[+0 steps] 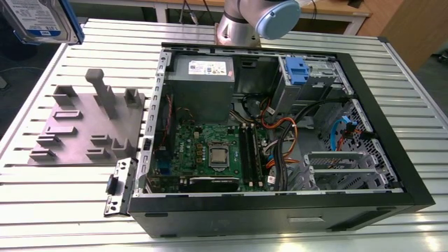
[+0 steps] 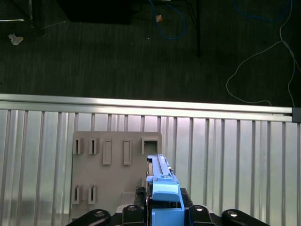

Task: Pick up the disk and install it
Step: 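Pick up the disk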

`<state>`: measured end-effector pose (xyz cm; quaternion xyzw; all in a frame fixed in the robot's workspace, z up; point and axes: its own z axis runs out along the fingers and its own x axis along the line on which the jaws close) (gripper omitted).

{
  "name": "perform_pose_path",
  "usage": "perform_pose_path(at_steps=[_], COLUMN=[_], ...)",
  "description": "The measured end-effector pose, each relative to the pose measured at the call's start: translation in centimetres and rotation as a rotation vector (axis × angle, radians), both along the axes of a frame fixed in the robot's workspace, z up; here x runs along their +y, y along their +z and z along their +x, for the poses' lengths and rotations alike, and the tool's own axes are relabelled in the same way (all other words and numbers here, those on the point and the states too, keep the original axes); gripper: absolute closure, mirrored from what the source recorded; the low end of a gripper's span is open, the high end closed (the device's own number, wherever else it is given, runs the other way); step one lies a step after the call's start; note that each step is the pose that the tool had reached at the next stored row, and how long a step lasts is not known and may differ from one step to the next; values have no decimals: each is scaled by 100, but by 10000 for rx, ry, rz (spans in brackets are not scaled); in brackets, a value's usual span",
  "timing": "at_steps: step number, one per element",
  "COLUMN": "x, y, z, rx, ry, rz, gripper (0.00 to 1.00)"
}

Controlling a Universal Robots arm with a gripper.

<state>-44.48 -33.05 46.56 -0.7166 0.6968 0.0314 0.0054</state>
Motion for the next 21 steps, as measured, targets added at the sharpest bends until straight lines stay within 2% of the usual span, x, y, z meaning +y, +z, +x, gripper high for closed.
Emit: perform_pose_path(at_steps=[8, 21], x=[0, 0], y=[103, 319], z=[0, 1], rx=[0, 1], ry=[0, 0], rz=[0, 0], gripper=[63, 63])
